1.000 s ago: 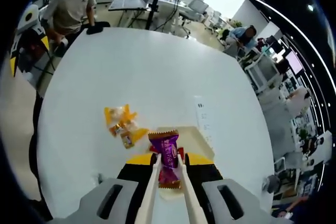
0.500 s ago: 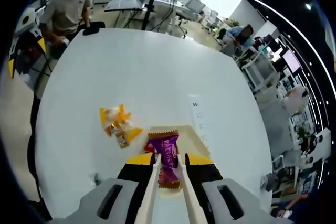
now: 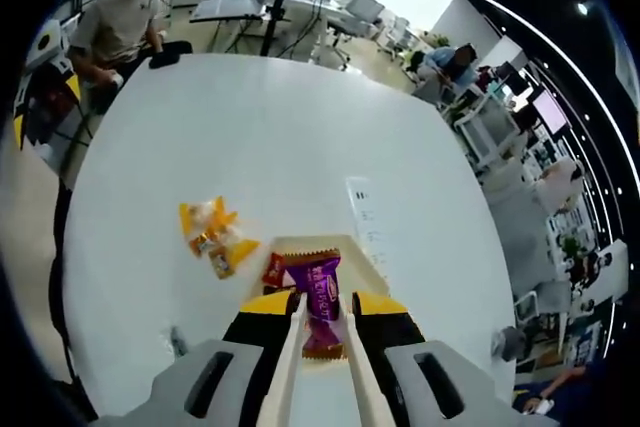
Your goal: Place the target food into the container with the food tongs after gripping and lifting it, then release it inside without dropping or visibly crushing the food.
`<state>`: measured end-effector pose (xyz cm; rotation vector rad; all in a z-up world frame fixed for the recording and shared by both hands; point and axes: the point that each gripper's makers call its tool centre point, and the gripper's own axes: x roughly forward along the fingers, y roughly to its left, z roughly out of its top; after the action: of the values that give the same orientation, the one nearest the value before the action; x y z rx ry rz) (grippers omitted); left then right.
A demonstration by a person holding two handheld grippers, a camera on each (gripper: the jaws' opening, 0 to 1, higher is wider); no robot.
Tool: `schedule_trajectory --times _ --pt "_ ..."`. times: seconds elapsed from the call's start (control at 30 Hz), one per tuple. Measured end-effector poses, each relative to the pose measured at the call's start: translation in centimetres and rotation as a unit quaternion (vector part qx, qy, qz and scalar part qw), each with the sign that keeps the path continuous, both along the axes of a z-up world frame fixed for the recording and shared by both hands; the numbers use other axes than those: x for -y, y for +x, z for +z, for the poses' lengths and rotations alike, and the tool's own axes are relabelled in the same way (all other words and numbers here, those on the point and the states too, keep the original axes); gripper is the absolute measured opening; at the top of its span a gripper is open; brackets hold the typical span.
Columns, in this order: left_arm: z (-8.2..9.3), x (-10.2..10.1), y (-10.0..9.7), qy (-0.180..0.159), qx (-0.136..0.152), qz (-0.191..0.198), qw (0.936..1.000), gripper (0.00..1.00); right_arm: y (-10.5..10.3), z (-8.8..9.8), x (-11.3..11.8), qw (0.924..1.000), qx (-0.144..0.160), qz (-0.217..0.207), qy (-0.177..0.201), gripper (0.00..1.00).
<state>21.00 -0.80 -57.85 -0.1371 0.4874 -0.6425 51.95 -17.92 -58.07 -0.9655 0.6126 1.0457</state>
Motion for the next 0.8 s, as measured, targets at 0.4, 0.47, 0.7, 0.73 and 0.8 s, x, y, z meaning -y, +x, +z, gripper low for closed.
schedule_trajectory --times 0.4,0.47,0.7,0.73,0.8 --pt "0.0 0.0 0.2 0.0 -0.001 0.0 1.0 0.7 1.1 0.3 0.1 1.0 0.007 -0.002 -0.003 0.22" --pt "0.0 0.0 0.2 0.0 -0.001 0.0 1.0 0.7 1.2 0.4 0.2 1.0 0.006 -0.004 -0.001 0.22" --pt "-0.2 0.0 0.3 0.0 -0.003 0.0 1.0 0.7 1.4 0.1 0.3 1.0 0.002 -0.001 -0.009 0.22" --pt "-0.2 0.0 0.3 0.0 -0.003 0.0 1.0 0.7 1.4 0.1 0.3 1.0 0.003 -0.001 -0.008 0.22" --pt "-0.2 0.0 0.4 0.0 -0.004 0.0 1.0 0.7 1.6 0.2 0.3 1.0 0.003 -0.002 -0.007 0.22"
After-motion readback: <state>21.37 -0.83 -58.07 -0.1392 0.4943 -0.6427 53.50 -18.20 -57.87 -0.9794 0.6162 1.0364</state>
